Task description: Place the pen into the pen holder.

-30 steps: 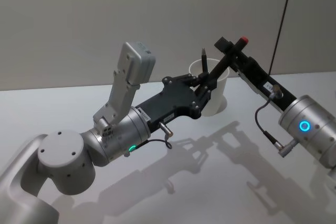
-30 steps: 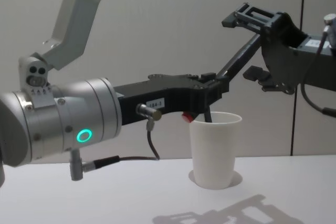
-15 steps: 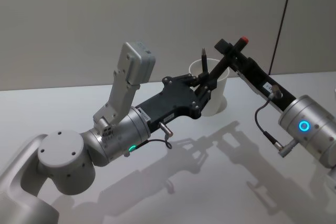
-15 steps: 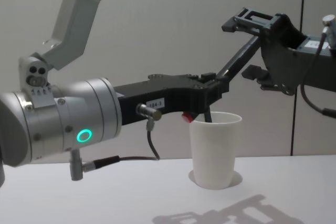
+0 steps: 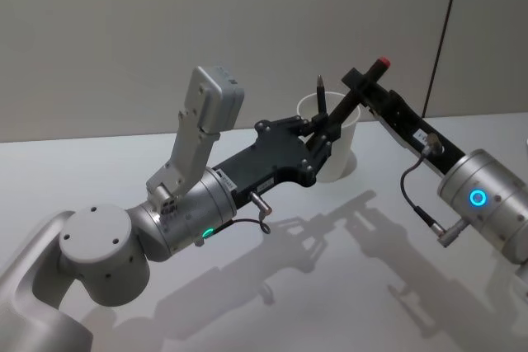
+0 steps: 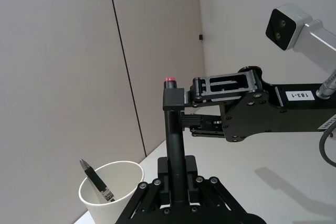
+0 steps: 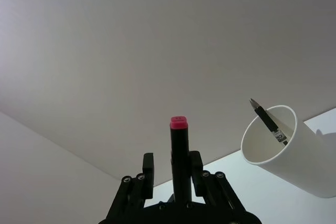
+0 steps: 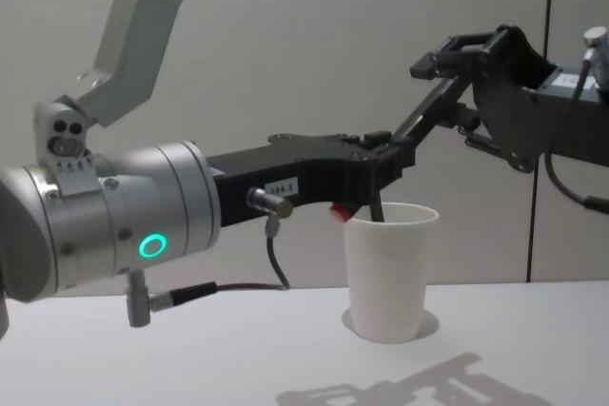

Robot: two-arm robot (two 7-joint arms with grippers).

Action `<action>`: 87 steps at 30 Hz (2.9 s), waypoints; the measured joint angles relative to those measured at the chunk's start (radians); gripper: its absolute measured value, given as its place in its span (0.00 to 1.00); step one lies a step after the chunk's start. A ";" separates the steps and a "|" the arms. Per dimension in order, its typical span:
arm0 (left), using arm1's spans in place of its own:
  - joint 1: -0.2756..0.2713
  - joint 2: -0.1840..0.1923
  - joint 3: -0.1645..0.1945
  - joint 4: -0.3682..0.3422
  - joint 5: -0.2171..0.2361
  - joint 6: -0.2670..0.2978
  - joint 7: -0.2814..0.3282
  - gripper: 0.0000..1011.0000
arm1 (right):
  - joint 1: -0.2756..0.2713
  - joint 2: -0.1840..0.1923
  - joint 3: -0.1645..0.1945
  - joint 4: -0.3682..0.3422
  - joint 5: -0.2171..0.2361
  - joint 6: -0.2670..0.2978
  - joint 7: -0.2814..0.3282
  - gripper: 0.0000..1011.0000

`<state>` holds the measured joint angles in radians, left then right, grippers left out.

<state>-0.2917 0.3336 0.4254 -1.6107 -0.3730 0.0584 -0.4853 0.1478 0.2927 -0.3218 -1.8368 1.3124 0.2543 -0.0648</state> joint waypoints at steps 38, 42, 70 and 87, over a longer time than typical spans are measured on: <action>0.000 0.000 0.000 0.000 0.001 0.002 0.001 0.70 | 0.001 0.001 -0.001 0.000 0.000 0.000 -0.001 0.20; 0.000 0.000 0.000 0.000 0.001 0.001 0.001 0.81 | 0.001 0.001 -0.001 0.000 0.000 0.000 -0.001 0.20; 0.000 0.000 0.000 0.000 0.000 0.000 0.000 0.99 | 0.029 0.066 0.052 0.083 -0.038 -0.087 0.076 0.20; 0.000 0.000 0.000 0.000 0.000 0.000 0.000 0.99 | 0.174 0.037 0.055 0.311 -0.231 -0.183 0.273 0.20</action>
<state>-0.2917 0.3337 0.4254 -1.6108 -0.3728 0.0585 -0.4853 0.3218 0.3295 -0.2664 -1.5254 1.0813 0.0712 0.2084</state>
